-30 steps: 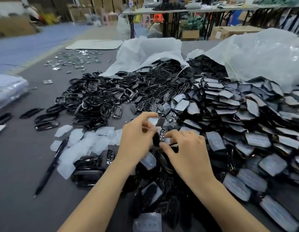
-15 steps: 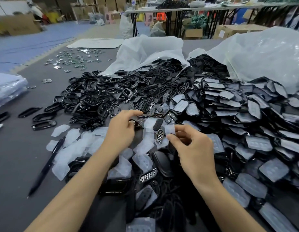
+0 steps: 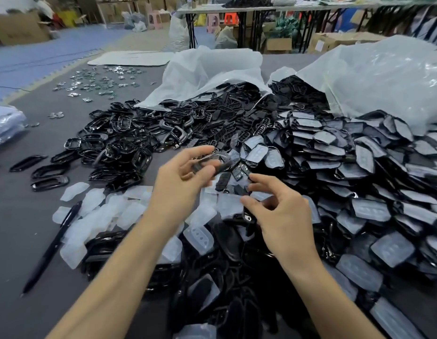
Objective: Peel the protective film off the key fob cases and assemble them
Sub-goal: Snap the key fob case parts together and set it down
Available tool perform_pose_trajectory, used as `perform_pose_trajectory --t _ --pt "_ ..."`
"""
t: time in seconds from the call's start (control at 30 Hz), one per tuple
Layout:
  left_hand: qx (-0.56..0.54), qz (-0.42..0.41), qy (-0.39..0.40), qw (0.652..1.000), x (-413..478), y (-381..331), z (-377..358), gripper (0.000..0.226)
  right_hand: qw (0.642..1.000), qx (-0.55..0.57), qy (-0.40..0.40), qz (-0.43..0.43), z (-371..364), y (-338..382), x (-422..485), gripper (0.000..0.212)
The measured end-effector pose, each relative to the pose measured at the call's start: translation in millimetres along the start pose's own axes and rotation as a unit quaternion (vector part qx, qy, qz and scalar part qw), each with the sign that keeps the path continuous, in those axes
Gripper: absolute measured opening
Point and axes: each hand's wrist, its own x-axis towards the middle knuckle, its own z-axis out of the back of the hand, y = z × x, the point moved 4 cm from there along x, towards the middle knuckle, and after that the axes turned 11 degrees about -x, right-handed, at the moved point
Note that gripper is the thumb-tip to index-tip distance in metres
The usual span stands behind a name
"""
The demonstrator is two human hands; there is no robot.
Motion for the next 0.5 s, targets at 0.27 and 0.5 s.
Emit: perform_pose_trajectory --t 0.27,0.5 --pt "-0.104 0.019 0.019 0.994 -25.8 17.7 -20.6 0.037 0.992 0.118 -0.033 -0.035 12.0 -8.4 9.6 0.023" --pt "-0.128 0.037 0.029 0.991 -28.6 21.0 -24.3 0.027 0.973 0.21 -0.031 -0.089 11.3 -15.8 10.5 0.02"
